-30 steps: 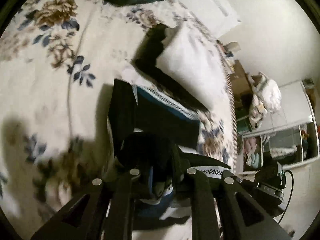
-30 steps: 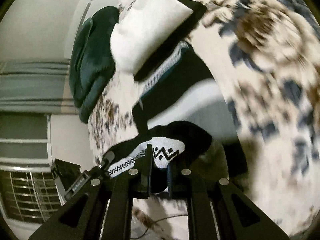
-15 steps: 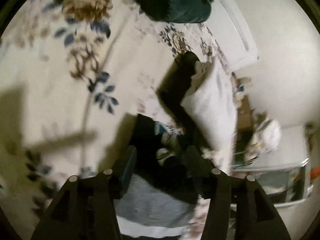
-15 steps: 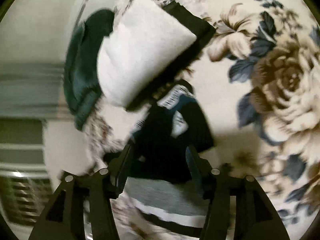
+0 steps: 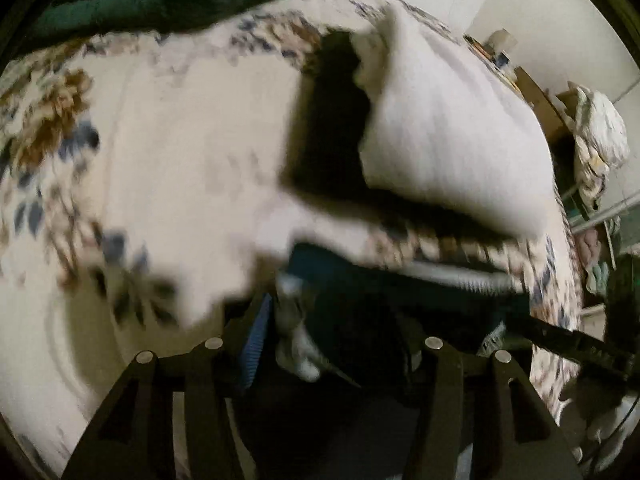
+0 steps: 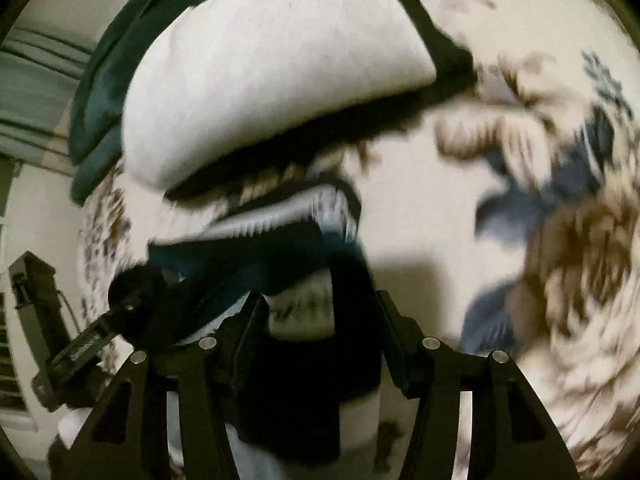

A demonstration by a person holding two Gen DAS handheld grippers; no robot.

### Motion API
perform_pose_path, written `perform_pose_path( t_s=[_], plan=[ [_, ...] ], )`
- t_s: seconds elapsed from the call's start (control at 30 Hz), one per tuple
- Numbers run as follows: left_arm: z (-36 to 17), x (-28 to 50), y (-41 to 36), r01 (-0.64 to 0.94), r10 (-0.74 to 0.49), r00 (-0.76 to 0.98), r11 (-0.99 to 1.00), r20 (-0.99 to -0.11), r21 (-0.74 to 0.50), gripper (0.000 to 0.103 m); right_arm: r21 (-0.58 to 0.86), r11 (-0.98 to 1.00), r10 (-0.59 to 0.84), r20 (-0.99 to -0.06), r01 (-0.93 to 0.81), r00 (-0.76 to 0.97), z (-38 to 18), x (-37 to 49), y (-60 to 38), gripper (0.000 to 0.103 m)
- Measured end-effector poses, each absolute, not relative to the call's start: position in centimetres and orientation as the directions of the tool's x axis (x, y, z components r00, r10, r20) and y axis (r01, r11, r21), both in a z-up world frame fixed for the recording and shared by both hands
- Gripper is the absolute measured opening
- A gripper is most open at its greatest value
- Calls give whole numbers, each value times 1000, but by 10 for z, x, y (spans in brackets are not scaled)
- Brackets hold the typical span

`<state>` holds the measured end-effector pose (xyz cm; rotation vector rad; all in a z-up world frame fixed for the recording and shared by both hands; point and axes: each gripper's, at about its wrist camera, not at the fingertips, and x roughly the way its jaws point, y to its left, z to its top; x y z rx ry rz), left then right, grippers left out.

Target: Fold small clothes

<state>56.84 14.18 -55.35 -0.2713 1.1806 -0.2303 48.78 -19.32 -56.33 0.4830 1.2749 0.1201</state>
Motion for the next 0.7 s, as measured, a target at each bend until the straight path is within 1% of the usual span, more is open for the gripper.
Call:
perform_pose_path(
  t_s=[0.07,0.13,0.2,0.33,0.37,0.4,0.43,0.47,0.53,0.6,0.7],
  plan=[
    [-543,579,156,5,-324,393,936,-860,-351,50,398,891,318,-890,218,326,-554,499,-201,57],
    [-534,582,170,-12,-362,406,916,-839,-401,50,404,883,309,-884,241,350,-544,500,-207,57],
    [-532,579,175,0,-379,401,911,-834,-413,50,429,869,331,-874,245,357,-537,497,-213,57],
    [-546,568,159,93,-374,339,926,-863,-365,50,451,866,374,-870,215,320,-537,490,-208,57],
    [-554,566,152,115,-361,323,932,-875,-342,50,453,870,390,-873,193,294,-543,490,-203,57],
    [-559,564,145,133,-345,322,938,-881,-319,46,447,879,394,-877,168,274,-548,492,-197,55],
    [-560,564,142,147,-348,328,937,-878,-316,36,428,891,380,-885,152,268,-548,492,-189,41],
    [-562,564,137,162,-350,333,936,-875,-313,10,392,910,347,-899,135,267,-549,491,-182,23],
    [-558,566,138,157,-353,351,935,-867,-317,10,371,919,325,-906,136,271,-549,490,-178,11],
    [-547,570,148,133,-385,390,922,-836,-363,9,376,915,322,-899,148,295,-543,490,-181,8],
    [-540,578,159,102,-395,408,916,-823,-389,9,389,909,329,-890,148,316,-534,496,-183,7]
  ],
)
